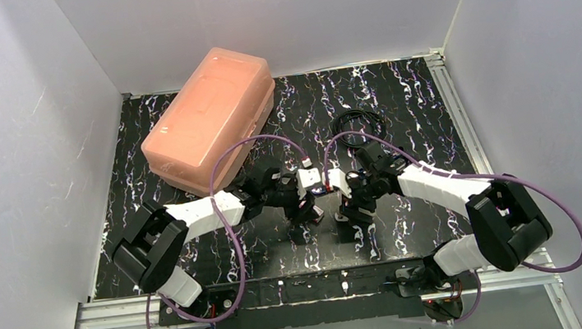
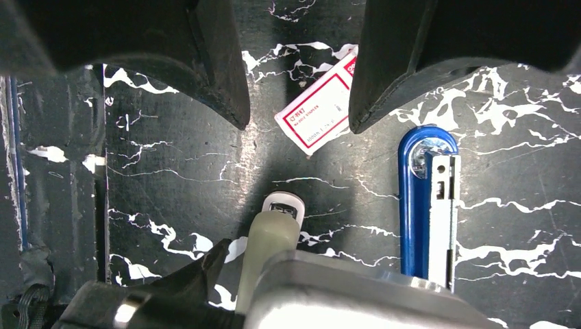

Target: Load the staples into the stapler

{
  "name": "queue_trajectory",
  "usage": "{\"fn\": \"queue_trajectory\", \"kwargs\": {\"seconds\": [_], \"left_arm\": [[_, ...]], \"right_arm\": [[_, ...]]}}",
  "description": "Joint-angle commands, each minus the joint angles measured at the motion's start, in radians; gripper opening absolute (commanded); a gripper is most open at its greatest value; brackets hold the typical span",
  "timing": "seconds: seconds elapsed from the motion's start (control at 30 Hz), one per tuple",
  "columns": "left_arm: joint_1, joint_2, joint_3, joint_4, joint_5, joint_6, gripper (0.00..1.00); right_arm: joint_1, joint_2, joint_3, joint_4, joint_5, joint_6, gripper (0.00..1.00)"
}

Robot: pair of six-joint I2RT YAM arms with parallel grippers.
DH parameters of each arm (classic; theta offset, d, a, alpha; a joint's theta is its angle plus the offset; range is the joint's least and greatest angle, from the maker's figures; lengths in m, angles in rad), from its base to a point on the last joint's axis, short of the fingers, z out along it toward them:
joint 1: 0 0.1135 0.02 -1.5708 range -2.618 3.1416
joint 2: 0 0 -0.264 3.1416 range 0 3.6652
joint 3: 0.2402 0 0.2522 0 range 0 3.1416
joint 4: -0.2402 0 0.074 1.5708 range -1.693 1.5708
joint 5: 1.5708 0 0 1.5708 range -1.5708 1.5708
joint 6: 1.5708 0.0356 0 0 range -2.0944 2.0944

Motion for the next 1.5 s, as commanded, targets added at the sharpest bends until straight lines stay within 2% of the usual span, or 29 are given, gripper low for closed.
{"fn": "queue_trajectory", "kwargs": {"seconds": [0.0, 0.13, 0.53, 0.63, 0.77, 0.87, 1.1, 1.17, 1.23, 1.37, 1.47], "left_arm": [[0.018, -0.055, 0.04, -0.054, 0.007, 0.026, 0.53], [0.03, -0.064, 0.05, -0.087, 0.009, 0.039, 0.54], [0.043, -0.069, 0.067, -0.103, 0.015, 0.04, 0.54], [0.052, -0.074, 0.078, -0.111, 0.019, 0.029, 0.54], [0.075, -0.085, 0.124, -0.133, 0.055, -0.035, 0.53], [0.105, -0.088, 0.159, -0.153, 0.106, -0.107, 0.52], [0.168, -0.114, 0.2, -0.171, 0.275, -0.242, 0.56], [0.177, -0.134, 0.221, -0.21, 0.345, -0.19, 0.62], [0.179, -0.152, 0.276, -0.339, 0.368, -0.062, 0.65], [0.179, -0.182, 0.382, -0.61, 0.342, 0.273, 0.69], [0.179, -0.197, 0.422, -0.726, 0.297, 0.465, 0.71]], "right_arm": [[-0.003, -0.023, 0.023, -0.07, 0.085, -0.022, 0.78], [-0.039, -0.037, 0.005, -0.099, 0.111, -0.06, 0.77], [-0.052, 0.003, -0.022, -0.127, 0.12, -0.119, 0.61], [-0.053, 0.005, -0.016, -0.14, 0.112, -0.135, 0.46], [-0.052, -0.02, 0.041, -0.161, 0.074, -0.123, 0.17], [-0.053, -0.043, 0.109, -0.168, 0.017, -0.085, 0.01], [-0.054, -0.064, 0.271, -0.189, -0.152, 0.042, 0.01], [-0.053, -0.053, 0.324, -0.212, -0.201, 0.08, 0.01], [-0.053, -0.037, 0.369, -0.241, -0.253, 0.115, 0.01], [-0.053, 0.003, 0.412, -0.299, -0.339, 0.172, 0.01], [-0.052, 0.026, 0.414, -0.324, -0.384, 0.191, 0.01]]}}
